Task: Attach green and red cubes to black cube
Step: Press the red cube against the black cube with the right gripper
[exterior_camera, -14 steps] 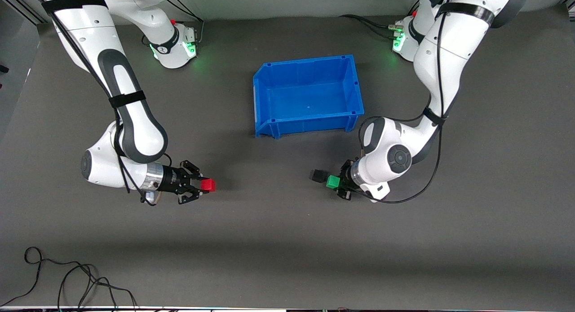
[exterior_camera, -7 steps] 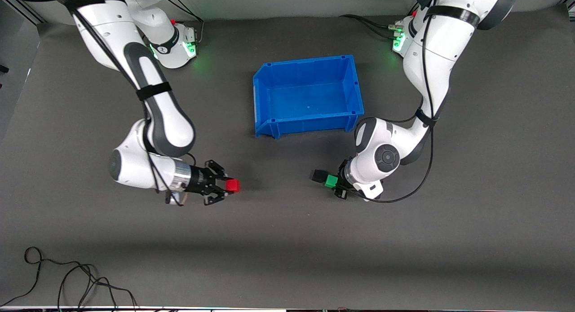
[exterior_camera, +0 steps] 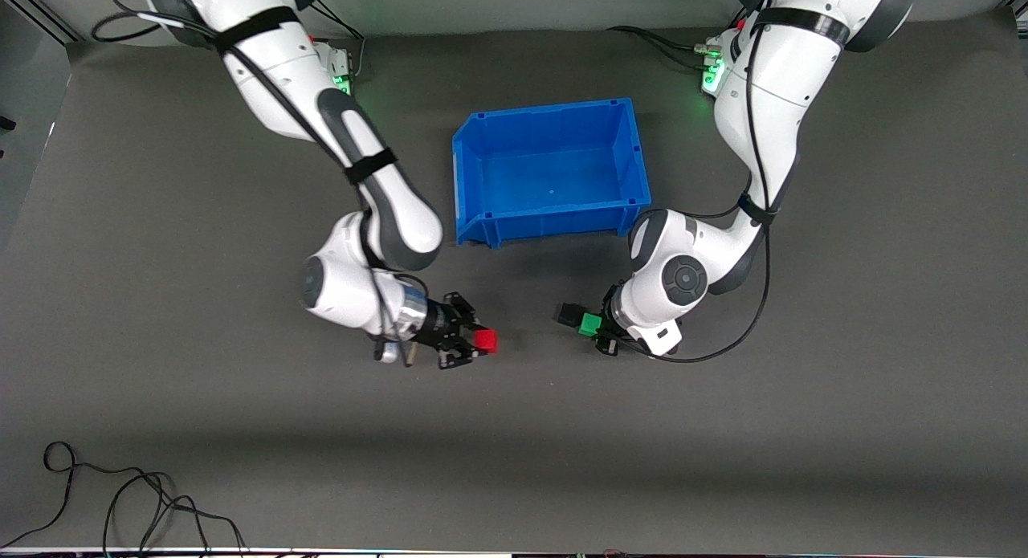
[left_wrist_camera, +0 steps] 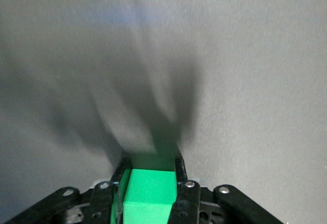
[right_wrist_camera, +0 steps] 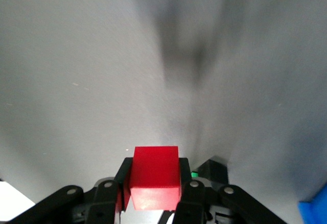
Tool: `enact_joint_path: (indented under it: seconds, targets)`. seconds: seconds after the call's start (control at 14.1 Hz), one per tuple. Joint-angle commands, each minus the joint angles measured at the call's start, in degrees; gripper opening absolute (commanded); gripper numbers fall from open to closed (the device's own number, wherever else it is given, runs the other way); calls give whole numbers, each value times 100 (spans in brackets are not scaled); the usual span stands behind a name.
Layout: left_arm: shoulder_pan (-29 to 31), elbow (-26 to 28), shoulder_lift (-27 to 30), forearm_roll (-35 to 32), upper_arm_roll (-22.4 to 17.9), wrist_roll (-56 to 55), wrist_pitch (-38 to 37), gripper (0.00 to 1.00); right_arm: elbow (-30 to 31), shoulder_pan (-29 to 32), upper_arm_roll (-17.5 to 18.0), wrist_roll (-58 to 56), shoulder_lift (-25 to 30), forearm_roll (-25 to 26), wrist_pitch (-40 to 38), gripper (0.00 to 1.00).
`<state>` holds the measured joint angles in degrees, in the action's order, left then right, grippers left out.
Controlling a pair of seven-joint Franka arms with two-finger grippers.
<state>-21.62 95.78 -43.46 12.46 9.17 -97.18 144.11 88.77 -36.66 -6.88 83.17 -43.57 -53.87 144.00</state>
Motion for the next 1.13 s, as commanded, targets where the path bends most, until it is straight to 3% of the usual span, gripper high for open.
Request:
enact_joint_path:
  seconds: [0.0, 0.78, 1.06]
  targets:
    - [-316, -182, -313, -60, -73, -284, 117, 0, -342, -367, -68, 462, -371, -133, 479, 24]
    - [-325, -130, -313, -165, -82, -302, 108, 0, 18, -877, -68, 1622, -406, -133, 929, 24]
    - [-325, -138, -339, -174, -82, -302, 117, 0, 228, -1167, -68, 1921, -398, -142, 1218, 19]
